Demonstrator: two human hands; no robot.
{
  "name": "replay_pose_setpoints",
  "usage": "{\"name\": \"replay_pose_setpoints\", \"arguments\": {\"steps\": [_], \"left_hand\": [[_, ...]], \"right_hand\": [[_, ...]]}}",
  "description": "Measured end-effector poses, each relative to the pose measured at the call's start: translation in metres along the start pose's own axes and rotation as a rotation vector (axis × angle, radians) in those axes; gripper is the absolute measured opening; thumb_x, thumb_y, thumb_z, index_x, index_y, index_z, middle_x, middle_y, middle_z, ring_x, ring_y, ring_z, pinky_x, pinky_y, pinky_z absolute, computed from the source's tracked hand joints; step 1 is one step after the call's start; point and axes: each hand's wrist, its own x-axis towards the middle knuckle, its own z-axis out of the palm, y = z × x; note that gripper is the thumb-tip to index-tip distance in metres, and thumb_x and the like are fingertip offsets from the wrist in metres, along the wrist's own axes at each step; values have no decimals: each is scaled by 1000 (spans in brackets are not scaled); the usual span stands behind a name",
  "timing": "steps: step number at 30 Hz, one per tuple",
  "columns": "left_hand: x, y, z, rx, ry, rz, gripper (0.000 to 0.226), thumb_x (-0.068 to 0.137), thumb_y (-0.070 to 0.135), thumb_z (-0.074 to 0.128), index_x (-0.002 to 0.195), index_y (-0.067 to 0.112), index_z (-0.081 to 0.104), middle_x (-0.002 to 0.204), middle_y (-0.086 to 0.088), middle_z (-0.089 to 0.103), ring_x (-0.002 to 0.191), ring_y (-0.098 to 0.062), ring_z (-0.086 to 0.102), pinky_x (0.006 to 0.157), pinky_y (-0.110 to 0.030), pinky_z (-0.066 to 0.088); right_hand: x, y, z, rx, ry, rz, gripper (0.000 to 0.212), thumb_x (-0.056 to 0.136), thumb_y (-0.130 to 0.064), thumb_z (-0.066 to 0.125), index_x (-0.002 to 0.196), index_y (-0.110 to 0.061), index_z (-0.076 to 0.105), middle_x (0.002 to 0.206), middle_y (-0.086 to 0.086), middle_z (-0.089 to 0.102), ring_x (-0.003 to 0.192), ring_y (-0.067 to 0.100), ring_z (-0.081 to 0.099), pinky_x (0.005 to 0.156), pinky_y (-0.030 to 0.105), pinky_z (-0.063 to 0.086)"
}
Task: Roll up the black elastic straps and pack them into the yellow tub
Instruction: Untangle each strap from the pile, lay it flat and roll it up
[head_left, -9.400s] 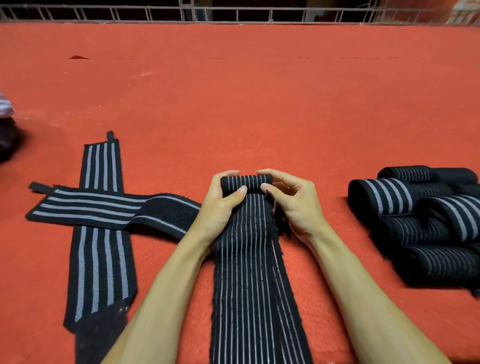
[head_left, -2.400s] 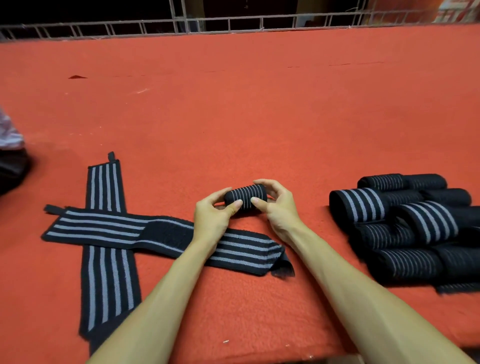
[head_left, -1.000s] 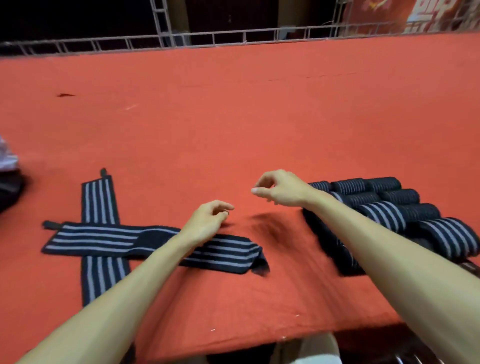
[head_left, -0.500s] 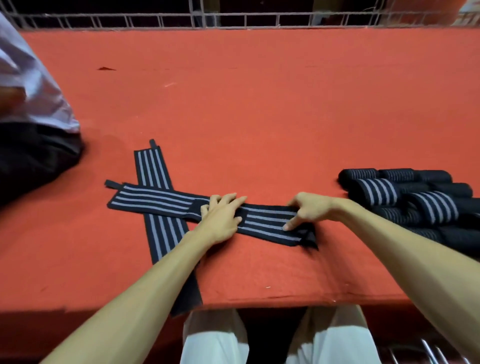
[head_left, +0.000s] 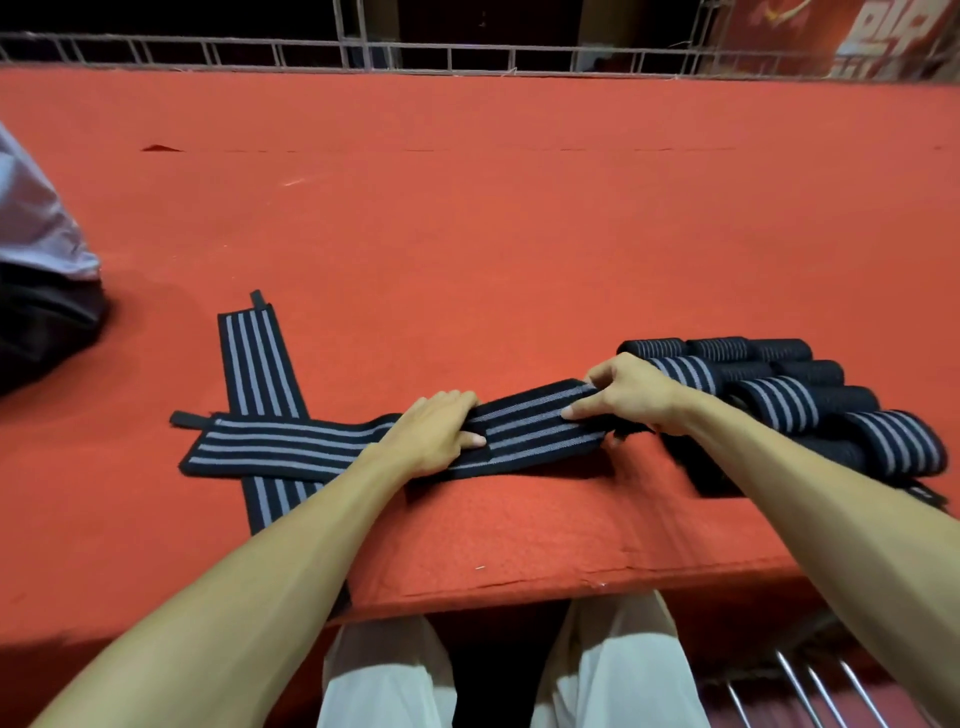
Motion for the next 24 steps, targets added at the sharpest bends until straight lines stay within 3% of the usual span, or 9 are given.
{"name": "replay_pose_setpoints", "arguments": {"steps": [4,7,10,13,16,18,20,22,24], "left_hand": [[1,3,-6,-3,19,-20,16,97,31,54,104,21,44,115,-1,61,107,-26,54,78,-32,29],[-1,-1,-3,-8,11,-74,16,97,31,54,102,19,45,109,1,61,103,-27,56,76,-35,34],[0,-6,-1,-39,-17,-122,21,96,36,55,109,21,49,115,2,61,107,-25,56,81,-38,40],[2,-9,-6,0,-27,-171,33,95,46,53,115,20,50,118,-1,60,109,-27,56,81,-39,43],[4,-16,-18,-22,-57,-236,31,95,48,50,106,19,52,110,-5,62,101,-30,59,80,-39,45],[6,-16,-28,-142,-33,-258,22,95,42,53,97,20,54,103,-7,65,98,-30,60,83,-41,47],[9,-10,-38,-258,3,-243,18,96,35,55,93,17,55,98,-6,66,94,-28,61,85,-40,48],[12,5,-50,-393,52,-229,16,96,30,56,92,14,57,95,-3,65,90,-22,59,81,-33,46],[13,23,-65,-572,101,-213,17,96,29,58,92,13,60,89,-2,64,82,-18,57,74,-30,43]], "right_hand": [[5,-2,-3,-457,185,-71,48,74,-49,79,57,-12,53,52,-3,48,54,12,48,49,22,35],[8,-1,-5,-580,167,-95,51,75,-57,74,63,-9,60,55,2,51,58,15,49,50,23,35],[10,2,-16,-549,110,-77,46,72,-50,79,76,-6,69,65,3,60,65,14,55,58,24,40],[14,4,-22,-231,158,-75,27,68,-29,87,82,-11,72,78,3,70,72,13,63,71,27,51],[23,0,-13,318,348,-49,28,71,-7,84,92,-3,66,83,12,68,70,19,67,62,29,59],[27,-6,-3,696,425,-30,34,75,-2,79,104,2,61,82,11,65,70,20,68,58,26,58],[30,-11,7,976,366,-23,36,80,-7,76,111,3,60,86,11,67,82,23,69,68,27,58],[27,-14,16,1145,286,-18,39,83,-9,73,116,2,57,93,12,69,91,23,68,83,30,56],[25,-16,21,1084,299,-2,47,82,-9,75,123,-1,54,96,11,68,89,19,66,86,31,51]]}}
